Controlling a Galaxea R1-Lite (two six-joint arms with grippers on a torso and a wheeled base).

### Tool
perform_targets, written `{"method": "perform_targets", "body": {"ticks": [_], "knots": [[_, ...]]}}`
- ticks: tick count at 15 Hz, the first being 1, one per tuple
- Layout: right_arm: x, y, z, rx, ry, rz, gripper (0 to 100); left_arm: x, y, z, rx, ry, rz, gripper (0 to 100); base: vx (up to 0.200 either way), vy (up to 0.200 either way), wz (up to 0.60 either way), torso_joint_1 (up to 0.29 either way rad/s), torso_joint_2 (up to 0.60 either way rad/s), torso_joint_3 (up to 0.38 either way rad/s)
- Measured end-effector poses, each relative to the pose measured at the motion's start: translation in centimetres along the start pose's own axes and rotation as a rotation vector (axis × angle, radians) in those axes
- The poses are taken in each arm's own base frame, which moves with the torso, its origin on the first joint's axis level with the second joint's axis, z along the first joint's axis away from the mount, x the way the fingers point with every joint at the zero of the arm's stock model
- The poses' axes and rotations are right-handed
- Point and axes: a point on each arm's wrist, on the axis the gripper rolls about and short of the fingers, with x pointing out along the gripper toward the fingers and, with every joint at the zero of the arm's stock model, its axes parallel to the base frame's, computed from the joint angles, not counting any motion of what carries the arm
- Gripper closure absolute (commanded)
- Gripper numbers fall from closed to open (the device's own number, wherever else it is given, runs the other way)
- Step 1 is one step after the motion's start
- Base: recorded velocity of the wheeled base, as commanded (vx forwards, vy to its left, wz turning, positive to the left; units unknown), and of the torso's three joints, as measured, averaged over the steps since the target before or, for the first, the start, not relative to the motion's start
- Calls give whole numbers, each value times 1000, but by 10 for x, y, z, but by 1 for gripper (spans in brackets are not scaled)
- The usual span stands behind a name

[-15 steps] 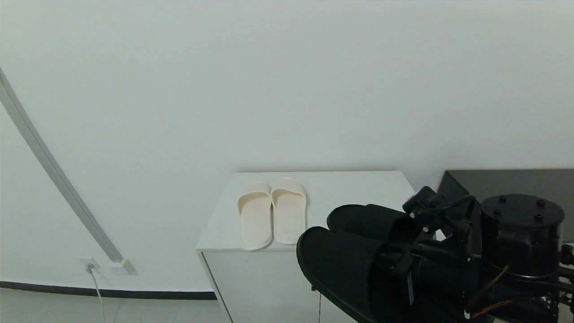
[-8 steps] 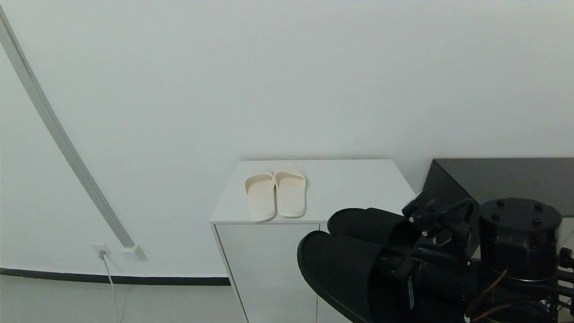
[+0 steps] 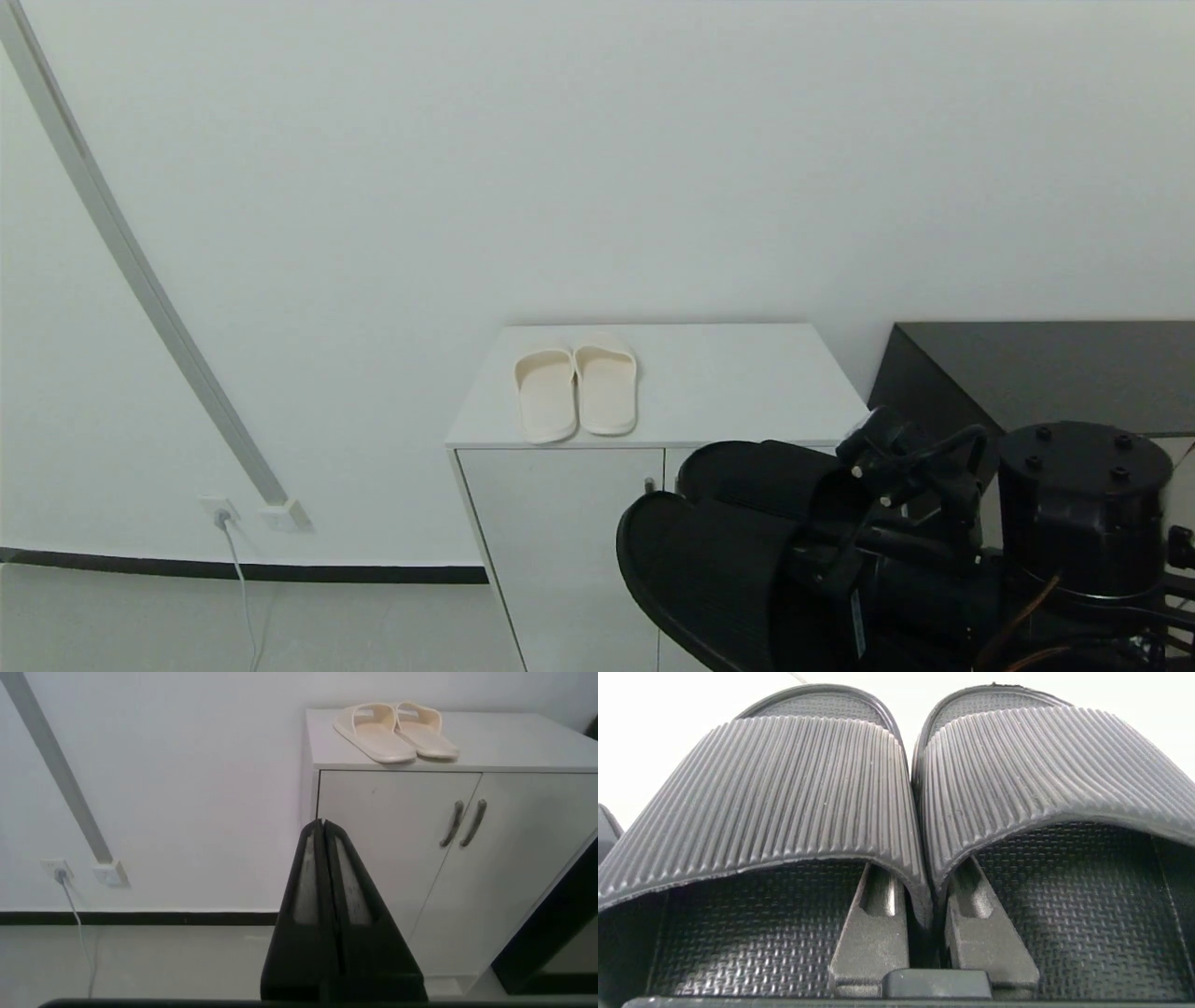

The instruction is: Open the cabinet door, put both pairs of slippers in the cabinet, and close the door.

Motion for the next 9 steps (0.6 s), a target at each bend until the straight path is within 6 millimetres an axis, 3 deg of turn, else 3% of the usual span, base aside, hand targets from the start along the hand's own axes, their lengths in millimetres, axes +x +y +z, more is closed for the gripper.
{"method": "perform_targets", "body": {"ticks": [9], "knots": [[0,-3,-2,5,5,-15,100,0,0,0,1,-1,1,100,0,0,0,-11,26,15]]}}
